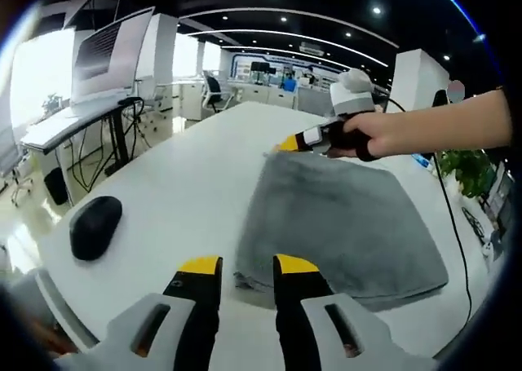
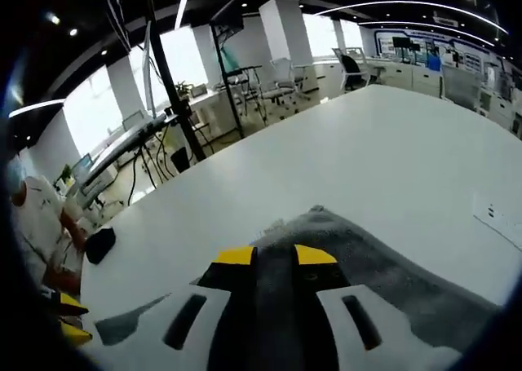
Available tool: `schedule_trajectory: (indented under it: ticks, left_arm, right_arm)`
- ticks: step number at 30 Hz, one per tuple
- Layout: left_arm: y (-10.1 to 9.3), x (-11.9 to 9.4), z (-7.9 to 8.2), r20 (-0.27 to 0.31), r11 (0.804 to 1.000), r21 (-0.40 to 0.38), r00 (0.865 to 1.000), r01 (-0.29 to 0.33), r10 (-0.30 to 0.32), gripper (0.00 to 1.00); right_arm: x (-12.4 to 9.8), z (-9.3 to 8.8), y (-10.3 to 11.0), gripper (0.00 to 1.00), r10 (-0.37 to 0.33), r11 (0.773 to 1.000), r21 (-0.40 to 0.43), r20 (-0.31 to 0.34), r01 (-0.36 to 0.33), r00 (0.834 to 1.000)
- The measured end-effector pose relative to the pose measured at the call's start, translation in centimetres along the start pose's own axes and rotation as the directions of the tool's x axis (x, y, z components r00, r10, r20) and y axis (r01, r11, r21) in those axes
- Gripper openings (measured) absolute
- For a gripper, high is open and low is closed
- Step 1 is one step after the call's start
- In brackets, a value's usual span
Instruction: Fold the towel on the table until its edges align and the towel forms a compact rectangular stack.
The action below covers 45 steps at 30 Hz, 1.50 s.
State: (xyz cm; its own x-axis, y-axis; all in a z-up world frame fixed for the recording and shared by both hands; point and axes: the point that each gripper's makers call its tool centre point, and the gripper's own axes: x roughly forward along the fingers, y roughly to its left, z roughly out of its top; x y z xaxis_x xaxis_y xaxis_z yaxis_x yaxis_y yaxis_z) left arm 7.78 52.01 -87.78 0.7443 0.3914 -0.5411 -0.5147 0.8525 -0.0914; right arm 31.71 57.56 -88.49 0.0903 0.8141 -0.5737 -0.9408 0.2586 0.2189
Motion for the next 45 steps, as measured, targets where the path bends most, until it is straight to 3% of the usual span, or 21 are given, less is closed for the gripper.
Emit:
schedule_trajectory:
  ticks: [2, 8, 11, 19, 27, 33, 39, 41, 45]
  left_arm:
    - [-0.8, -0.1, 0.2, -0.005, 1.000, 0.020, 1.000, 0.020, -0.020, 0.28]
    - [-3.2, 0.1, 0.1, -0.027, 0.994, 0.061, 0.995, 0.095, -0.094, 0.37]
    - [-4.5, 0.1, 0.2, -0.031, 0.989, 0.080, 0.992, 0.127, -0.125, 0.45]
    - [-7.7, 0.0, 0.1, -0.039, 0.967, 0.122, 0.974, 0.226, -0.223, 0.58]
    - [-11.6, -0.1, -0.6, -0.095, 0.929, 0.182, 0.946, 0.323, -0.311, 0.62]
    - [-15.7, -0.7, 1.0, -0.031, 0.898, 0.177, 0.915, 0.402, -0.403, 0.62]
    - [-19.3, -0.5, -0.2, -0.111, 0.846, 0.237, 0.878, 0.478, -0.465, 0.62]
    - [-21.2, -0.9, -0.7, -0.143, 0.815, 0.245, 0.850, 0.526, -0.506, 0.59]
    - [-24.0, -1.2, -1.6, -0.186, 0.773, 0.262, 0.816, 0.579, -0.548, 0.57]
  right_arm:
    - [-0.3, -1.0, 0.0, 0.20, 0.019, 1.000, -0.018, -0.059, -0.021, 0.998]
    - [-2.0, -1.2, -0.8, 0.29, 0.027, 0.999, -0.038, -0.054, -0.030, 0.998]
    - [-2.8, -1.2, -0.7, 0.32, 0.067, 0.994, -0.080, -0.059, -0.071, 0.996]
    - [-5.5, -2.3, -2.3, 0.36, 0.093, 0.989, -0.107, -0.086, -0.102, 0.992]
    - [-8.5, -3.5, -4.7, 0.36, 0.066, 0.991, -0.111, -0.101, -0.077, 0.993]
    - [-10.5, -4.6, -6.6, 0.37, 0.038, 0.994, -0.100, -0.114, -0.050, 0.993]
    - [-12.1, -5.5, -9.5, 0.36, 0.011, 0.994, -0.102, -0.122, -0.024, 0.992]
    - [-12.7, -5.8, -10.8, 0.36, -0.008, 0.996, -0.094, -0.123, -0.004, 0.992]
    - [-14.2, -6.5, -12.5, 0.36, -0.035, 0.996, -0.083, -0.125, 0.025, 0.992]
